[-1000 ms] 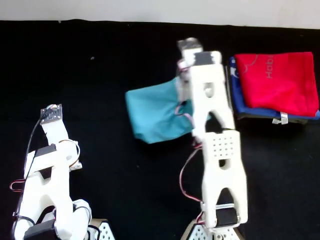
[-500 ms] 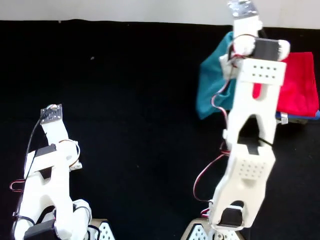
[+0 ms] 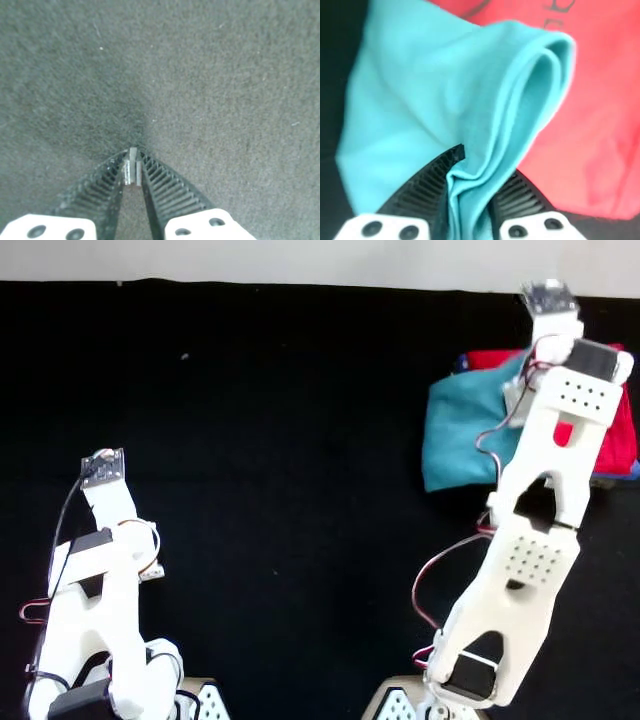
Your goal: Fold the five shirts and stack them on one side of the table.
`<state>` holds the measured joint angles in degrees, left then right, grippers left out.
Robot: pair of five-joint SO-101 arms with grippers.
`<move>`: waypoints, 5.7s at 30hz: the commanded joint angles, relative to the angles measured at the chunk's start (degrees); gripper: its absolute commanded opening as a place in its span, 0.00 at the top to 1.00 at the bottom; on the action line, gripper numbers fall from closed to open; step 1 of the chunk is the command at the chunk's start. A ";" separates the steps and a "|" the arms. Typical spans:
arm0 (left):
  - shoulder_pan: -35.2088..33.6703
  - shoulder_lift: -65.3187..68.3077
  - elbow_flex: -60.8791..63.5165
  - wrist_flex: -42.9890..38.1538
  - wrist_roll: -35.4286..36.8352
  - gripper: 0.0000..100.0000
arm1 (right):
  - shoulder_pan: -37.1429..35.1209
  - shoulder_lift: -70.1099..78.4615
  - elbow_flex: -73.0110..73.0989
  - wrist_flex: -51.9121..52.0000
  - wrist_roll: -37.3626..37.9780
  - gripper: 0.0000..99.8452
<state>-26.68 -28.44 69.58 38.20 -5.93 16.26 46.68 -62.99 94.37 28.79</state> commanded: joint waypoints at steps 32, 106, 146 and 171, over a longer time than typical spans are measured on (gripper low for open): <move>0.22 0.13 0.04 -1.23 -0.18 0.99 | 2.15 -13.41 -7.08 -2.15 10.11 0.99; 0.22 0.13 0.04 -1.23 -0.18 0.99 | 9.01 -0.13 -13.14 -22.90 -6.42 0.99; 0.22 0.13 0.31 -1.23 -0.18 0.99 | 4.79 -17.89 -31.08 6.90 -13.27 0.77; 8.22 0.04 -14.81 24.26 0.44 0.99 | -0.57 -101.93 98.68 -1.98 -18.99 0.99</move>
<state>-19.82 -27.74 56.75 61.76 -6.02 16.70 -43.69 20.97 97.10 10.42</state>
